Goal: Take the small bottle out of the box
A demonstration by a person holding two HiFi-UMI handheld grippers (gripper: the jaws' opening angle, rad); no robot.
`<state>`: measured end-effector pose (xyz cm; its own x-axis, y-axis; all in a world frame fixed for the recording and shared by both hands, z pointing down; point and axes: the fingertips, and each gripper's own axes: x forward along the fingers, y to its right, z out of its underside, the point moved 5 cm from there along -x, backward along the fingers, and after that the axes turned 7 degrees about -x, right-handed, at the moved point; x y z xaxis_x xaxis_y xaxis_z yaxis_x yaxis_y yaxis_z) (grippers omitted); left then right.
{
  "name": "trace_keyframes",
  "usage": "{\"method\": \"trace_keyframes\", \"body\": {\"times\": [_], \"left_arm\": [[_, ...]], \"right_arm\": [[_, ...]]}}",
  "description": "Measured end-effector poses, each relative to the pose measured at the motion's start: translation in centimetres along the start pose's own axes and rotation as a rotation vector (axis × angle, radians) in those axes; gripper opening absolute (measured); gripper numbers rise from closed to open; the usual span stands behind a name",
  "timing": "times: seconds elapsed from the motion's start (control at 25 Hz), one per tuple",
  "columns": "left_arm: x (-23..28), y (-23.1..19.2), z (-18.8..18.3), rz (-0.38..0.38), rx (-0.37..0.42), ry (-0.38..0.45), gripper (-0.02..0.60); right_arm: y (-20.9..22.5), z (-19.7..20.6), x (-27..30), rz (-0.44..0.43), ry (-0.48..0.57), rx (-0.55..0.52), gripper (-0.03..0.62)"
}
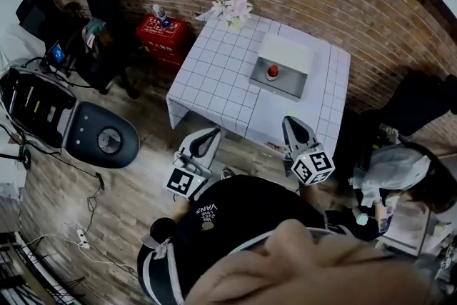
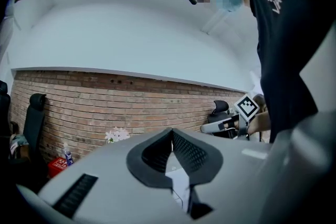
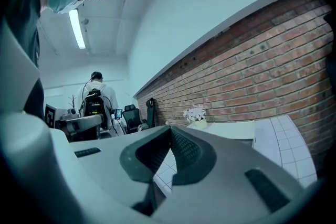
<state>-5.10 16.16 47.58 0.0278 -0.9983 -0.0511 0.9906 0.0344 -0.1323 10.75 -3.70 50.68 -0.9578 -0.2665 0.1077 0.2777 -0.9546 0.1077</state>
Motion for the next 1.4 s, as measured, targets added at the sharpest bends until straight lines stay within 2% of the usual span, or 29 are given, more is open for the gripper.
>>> {"method": "trace_keyframes", "body": {"times": [0.24, 0.48, 0.76, 1.04, 1.4], "left_arm": [[0.3, -3.2, 0.2, 0.07, 0.016, -0.03, 0.011], [1.1, -5.1, 0.6, 0.069, -0.027, -0.016, 0.011], [3.9, -6.3, 0.3, 0.083, -0.044, -0.028, 0.011], [8.0, -7.1, -0.3, 0.117, -0.015, -0.043, 0.011], [14.4, -8.0, 0.9, 0.148, 0.012, -0.067, 0.011]], "right_arm": [[-1.3, 0.4, 2.4, 0.05, -0.005, 0.016, -0.002], [-1.4, 0.7, 3.6, 0.058, -0.013, 0.026, -0.002], [1.4, 0.4, 5.5, 0.083, -0.023, 0.058, -0.002], [4.5, -0.7, 7.3, 0.09, -0.009, 0.058, -0.002], [8.8, -0.8, 9.0, 0.069, -0.015, 0.07, -0.002]]}}
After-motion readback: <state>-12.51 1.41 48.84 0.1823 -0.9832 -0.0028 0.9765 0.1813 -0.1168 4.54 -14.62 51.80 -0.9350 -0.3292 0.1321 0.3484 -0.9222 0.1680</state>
